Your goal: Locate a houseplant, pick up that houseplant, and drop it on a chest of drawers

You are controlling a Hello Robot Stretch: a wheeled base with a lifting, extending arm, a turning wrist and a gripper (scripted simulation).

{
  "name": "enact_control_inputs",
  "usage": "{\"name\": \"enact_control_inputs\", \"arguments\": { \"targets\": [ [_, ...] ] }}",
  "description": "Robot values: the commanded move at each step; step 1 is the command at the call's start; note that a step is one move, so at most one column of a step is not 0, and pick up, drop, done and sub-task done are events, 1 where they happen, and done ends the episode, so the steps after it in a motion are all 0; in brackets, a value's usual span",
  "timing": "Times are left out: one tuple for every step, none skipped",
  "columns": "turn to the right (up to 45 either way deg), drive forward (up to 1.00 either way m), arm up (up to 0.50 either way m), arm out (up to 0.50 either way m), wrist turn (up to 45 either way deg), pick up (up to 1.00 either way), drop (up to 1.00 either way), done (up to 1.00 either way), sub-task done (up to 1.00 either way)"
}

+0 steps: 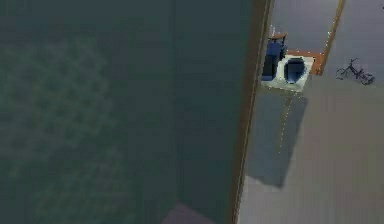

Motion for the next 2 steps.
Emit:
{"name": "enact_control_inputs", "arguments": {
  "targets": [
    [42.0,0.00,0.00,0.00,0.0,0.00,0.00,0.00,0.00],
    [0.0,0.90,0.00,0.00,0.0,0.00,0.00,0.00,0.00]
  ]
}}
